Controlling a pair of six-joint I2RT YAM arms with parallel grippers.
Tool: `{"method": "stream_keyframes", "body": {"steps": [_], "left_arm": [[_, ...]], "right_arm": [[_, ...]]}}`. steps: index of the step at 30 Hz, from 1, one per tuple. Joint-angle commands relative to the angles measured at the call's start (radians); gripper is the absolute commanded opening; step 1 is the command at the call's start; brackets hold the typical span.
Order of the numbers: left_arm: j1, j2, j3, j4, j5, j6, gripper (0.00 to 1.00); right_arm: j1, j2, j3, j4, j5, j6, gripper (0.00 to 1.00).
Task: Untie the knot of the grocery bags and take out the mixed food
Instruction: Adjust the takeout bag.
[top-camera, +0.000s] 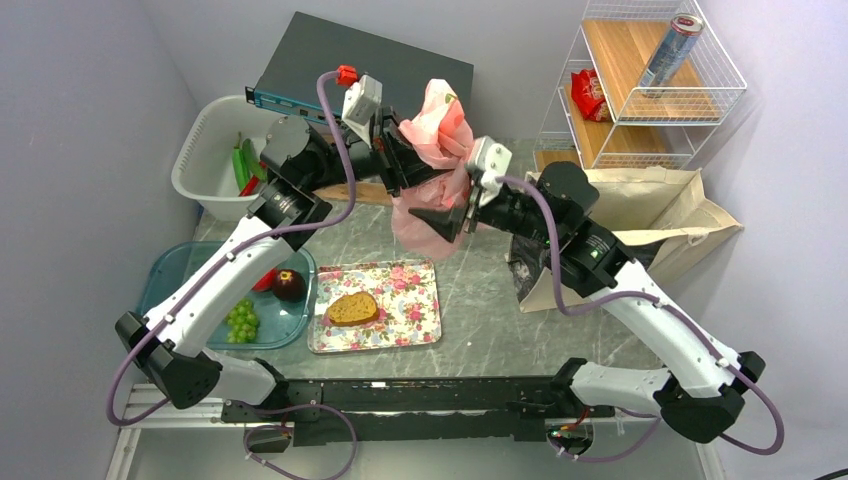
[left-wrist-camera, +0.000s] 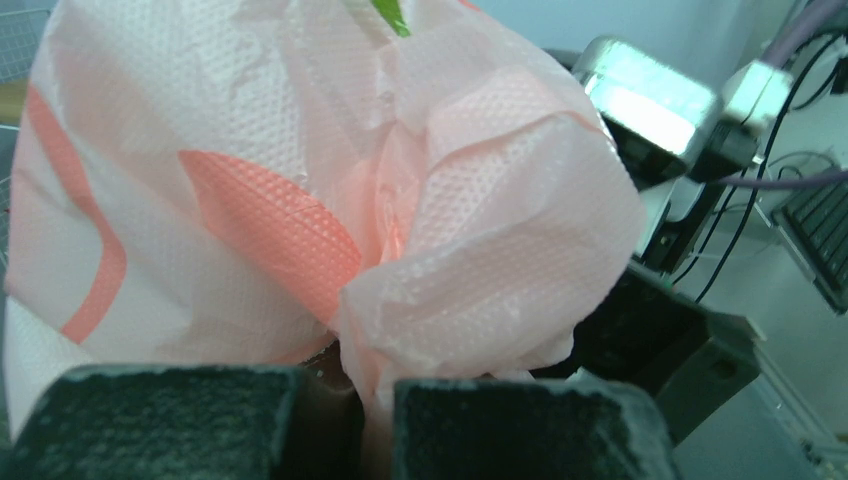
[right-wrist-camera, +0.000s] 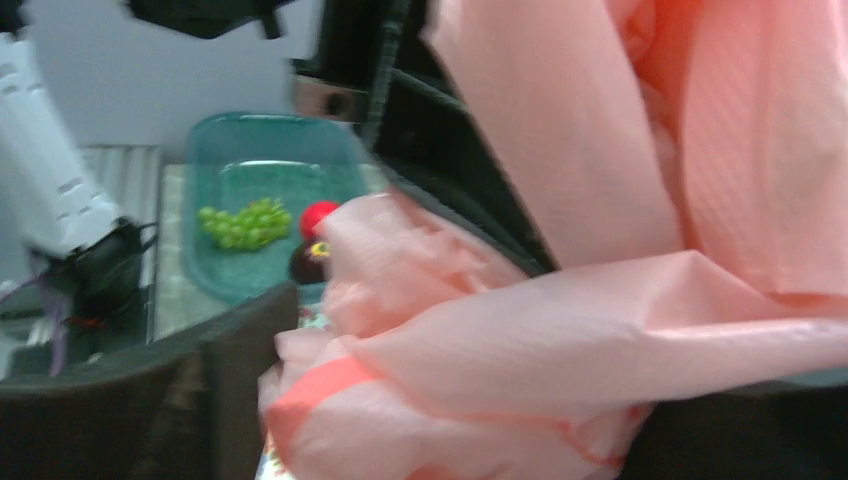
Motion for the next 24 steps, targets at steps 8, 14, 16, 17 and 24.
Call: {"method": "stream_keyframes", "body": {"steps": [8,14,16,17,24], "left_arm": [[0.053,-0.161,-0.065,0.018,0.255,0.241,0.12],[0.011,-0.215,-0.073,-0.918,0.333,1.087,0.21],[-0.015,-0.213,-0.084,-1.269,0.206,1.396,0.21],[-0.019,-0.219,-0.094,-1.341,0.15,1.48,0.22],[0.294,-0.287,0.027,-1.11,0.232,1.014,0.82]], "right_arm": [[-0.201,-0.089,-0.079,-0.052,0.036,0.195,0.0],[-0.242,-0.097,-0.039,-0.053,0.053,0.09,0.0],[-0.249,-0.098,-0.025,-0.057,0.034,0.029,0.0],[-0.25,-0.102,-0.024,-0.065,0.018,-0.014,0.0],[-0.248,-0.172,-0.074,-0.21,-0.085,-0.441,0.0]]}}
